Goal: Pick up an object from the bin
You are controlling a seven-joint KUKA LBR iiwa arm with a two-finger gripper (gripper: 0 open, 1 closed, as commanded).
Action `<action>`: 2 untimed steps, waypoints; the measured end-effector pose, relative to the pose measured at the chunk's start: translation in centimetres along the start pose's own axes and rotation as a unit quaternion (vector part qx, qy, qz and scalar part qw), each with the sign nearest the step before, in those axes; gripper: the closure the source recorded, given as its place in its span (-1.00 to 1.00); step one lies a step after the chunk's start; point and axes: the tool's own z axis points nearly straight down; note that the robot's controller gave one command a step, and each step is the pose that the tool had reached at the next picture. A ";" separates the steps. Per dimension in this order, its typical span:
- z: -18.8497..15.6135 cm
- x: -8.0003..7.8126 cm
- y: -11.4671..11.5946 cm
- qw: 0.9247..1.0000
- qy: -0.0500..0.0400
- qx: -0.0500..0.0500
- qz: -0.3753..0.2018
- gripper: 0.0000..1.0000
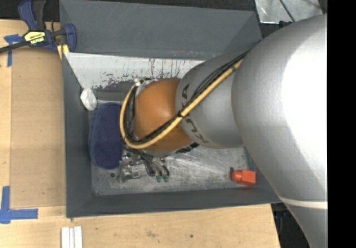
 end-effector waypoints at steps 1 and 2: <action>-2.4 -2.0 -7.6 0.999 -0.004 0.002 0.038 1.00; -2.2 -1.7 -7.0 0.999 -0.001 -0.001 0.034 -1.00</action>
Offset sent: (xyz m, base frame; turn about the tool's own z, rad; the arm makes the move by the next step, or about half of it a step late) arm 0.0285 -0.0662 0.0224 0.0679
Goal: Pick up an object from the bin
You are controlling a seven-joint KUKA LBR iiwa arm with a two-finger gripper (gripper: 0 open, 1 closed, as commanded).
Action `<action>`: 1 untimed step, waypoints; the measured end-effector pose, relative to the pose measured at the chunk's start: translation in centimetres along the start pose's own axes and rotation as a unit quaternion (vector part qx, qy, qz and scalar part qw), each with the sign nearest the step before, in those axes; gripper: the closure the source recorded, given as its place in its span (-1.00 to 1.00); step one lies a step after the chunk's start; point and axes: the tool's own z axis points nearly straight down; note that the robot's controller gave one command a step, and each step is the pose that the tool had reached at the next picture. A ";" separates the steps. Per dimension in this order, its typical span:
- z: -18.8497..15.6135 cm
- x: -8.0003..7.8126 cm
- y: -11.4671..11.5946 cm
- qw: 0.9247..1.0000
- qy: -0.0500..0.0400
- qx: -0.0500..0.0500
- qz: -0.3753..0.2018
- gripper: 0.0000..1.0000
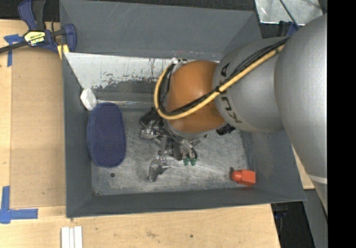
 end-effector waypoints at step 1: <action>-2.9 -2.8 6.3 0.999 -0.003 -0.002 0.048 -1.00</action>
Offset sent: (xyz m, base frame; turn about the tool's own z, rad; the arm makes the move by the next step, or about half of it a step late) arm 0.0205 0.0617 0.0268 0.1014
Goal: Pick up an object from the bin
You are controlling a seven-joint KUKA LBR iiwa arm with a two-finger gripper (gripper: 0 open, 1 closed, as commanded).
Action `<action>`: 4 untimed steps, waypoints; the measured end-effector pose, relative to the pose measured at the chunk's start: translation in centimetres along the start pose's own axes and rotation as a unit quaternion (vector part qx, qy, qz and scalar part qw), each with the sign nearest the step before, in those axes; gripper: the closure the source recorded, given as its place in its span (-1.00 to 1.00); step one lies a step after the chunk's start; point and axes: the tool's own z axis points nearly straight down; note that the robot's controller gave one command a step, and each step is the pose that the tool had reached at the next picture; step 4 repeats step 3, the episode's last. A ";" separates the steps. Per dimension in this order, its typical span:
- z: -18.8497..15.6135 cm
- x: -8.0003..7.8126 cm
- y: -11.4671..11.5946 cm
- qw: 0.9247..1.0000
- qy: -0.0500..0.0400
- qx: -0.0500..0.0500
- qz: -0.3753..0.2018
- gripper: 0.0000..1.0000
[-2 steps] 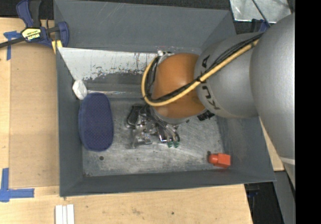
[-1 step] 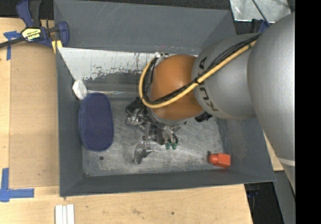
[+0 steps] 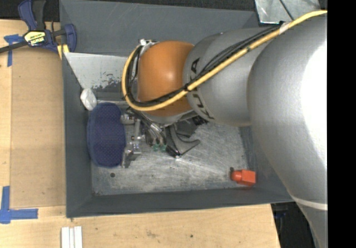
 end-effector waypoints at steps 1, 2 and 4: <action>1.6 1.9 3.0 0.992 0.003 0.002 0.127 -1.00; 5.6 -1.2 5.2 0.989 0.004 0.007 0.151 -1.00; 5.3 -1.4 5.2 0.989 -0.001 0.006 0.151 1.00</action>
Offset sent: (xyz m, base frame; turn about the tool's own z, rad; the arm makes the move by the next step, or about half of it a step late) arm -0.0192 0.0293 -0.0159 0.2585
